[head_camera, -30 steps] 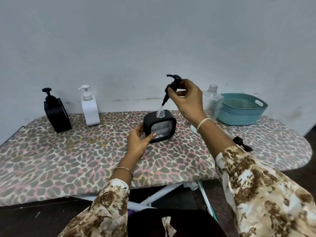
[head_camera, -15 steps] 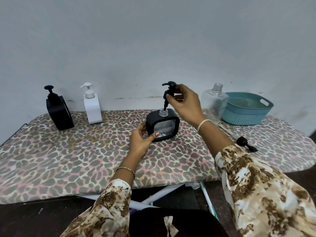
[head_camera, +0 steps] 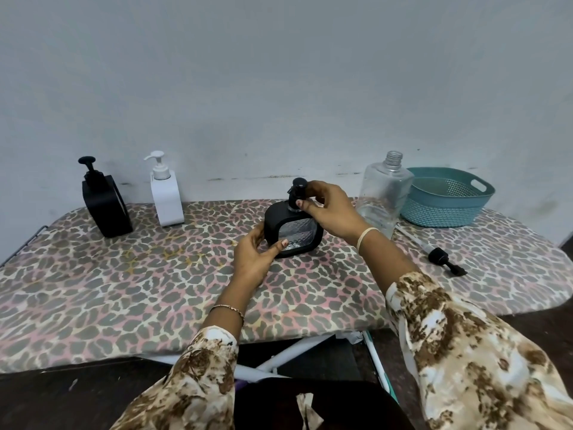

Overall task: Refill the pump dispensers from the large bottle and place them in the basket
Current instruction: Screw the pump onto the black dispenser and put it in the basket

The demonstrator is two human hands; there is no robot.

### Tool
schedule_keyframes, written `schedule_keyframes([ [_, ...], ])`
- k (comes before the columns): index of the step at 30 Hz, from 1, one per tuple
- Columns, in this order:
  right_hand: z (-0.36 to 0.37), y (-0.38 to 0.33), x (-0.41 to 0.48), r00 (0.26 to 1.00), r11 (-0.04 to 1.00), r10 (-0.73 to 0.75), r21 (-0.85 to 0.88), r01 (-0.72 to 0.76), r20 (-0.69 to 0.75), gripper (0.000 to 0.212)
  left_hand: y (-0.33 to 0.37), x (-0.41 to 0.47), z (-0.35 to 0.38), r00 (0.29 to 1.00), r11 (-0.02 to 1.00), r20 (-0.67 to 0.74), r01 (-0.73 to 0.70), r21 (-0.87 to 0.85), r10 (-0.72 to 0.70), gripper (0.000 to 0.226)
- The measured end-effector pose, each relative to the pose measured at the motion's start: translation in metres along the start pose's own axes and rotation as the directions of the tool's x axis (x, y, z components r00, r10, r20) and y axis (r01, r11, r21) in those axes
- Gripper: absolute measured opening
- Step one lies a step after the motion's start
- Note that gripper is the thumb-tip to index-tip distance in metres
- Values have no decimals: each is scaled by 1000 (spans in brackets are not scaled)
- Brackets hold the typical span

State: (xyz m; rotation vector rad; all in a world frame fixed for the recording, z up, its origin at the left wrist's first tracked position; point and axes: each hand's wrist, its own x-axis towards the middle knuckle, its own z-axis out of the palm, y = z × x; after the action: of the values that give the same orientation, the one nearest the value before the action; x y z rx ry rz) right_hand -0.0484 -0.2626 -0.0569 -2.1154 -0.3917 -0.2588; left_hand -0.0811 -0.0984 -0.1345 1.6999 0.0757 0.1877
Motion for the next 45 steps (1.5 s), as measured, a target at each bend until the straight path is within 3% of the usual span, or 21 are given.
schedule_keyframes([
  [5, 10, -4, 3, 984, 996, 54, -61, -65, -171, 28, -2, 0, 1, 1000, 1000, -5, -11, -6, 11, 73],
  [8, 15, -4, 6, 964, 984, 77, -137, -115, -255, 42, -2, 0, 1, 1000, 1000, 0, -14, -12, 14, 73],
  [12, 25, -1, 2, 991, 994, 52, -84, -63, -126, 53, -3, 1, 1, 1000, 1000, -5, -25, -19, 25, 71],
  [15, 37, 3, -7, 990, 998, 59, 31, -55, -126, 42, -4, 2, 1, 999, 999, -8, -33, -7, 33, 71],
  [17, 41, 6, -13, 965, 995, 83, 80, -65, -250, 39, -5, 2, 1, 1000, 1000, -13, -26, -7, 26, 73],
  [20, 39, 6, -19, 891, 994, 87, 99, -48, -446, 16, -5, 2, 1, 999, 1000, -21, -25, 3, 25, 74],
  [22, 35, 5, -19, 861, 997, 58, 72, -24, -505, 11, -6, 3, 1, 1000, 1000, -24, -20, 7, 20, 76],
  [27, 34, 2, -10, 963, 987, 53, -132, -90, -263, 36, -9, 5, 0, 1000, 1000, -16, -5, -1, 4, 78],
  [32, 36, -5, -4, 918, 955, 118, -210, -210, -378, 37, -10, 6, 0, 1000, 1000, -10, -16, -2, 16, 77],
  [39, 34, -1, -5, 972, 971, 74, -207, -121, -224, 38, -13, 7, 1, 1000, 1000, -23, -19, -10, 19, 76],
  [45, 31, -10, 0, 945, 922, 101, -326, -207, -312, 33, -11, 7, 2, 999, 999, -43, -32, -16, 31, 74],
])
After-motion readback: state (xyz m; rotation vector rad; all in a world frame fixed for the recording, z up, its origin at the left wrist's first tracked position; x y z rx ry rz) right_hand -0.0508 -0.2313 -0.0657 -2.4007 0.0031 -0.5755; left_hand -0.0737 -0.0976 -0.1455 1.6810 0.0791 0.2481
